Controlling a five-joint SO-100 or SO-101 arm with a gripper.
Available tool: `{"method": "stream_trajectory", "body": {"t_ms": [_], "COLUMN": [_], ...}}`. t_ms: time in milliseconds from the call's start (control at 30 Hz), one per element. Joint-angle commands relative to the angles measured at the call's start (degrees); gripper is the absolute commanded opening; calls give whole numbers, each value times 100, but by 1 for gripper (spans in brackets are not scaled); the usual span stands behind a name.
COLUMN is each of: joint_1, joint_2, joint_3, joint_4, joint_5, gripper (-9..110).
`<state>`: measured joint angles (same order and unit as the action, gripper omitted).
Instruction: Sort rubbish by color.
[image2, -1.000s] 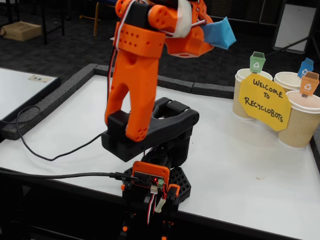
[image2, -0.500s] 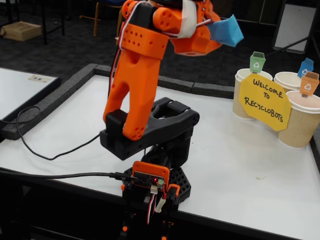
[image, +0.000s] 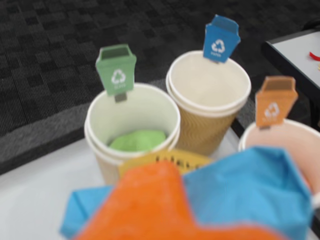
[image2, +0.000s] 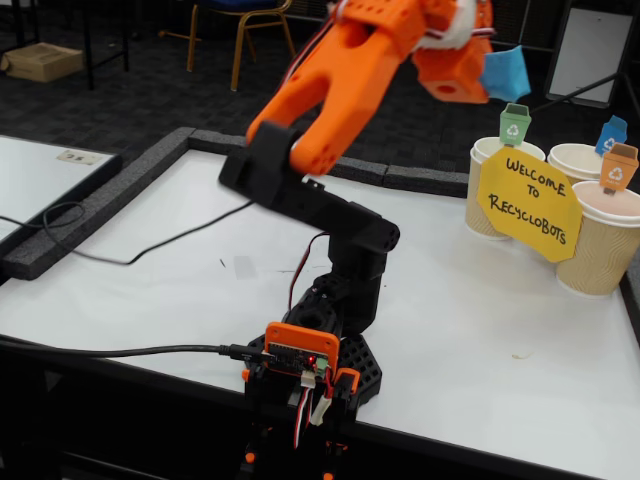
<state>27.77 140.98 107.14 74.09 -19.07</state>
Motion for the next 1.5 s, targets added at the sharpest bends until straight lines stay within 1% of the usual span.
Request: {"method": "stream_trajectory", "body": {"t_ms": [0,267,567,1033,1467], "joint_1": [281,448,448,519,633], "joint_2": [-1037,-2865,-4597,-6372,-7497], "joint_3": [-1187,-2496,-4087,-5862,-7128], "joint_4": [-598,-940,-984,-782,-633], "joint_5": [-97,-105,-105,-105,-105], "gripper": [0,0,0,0,0]}}
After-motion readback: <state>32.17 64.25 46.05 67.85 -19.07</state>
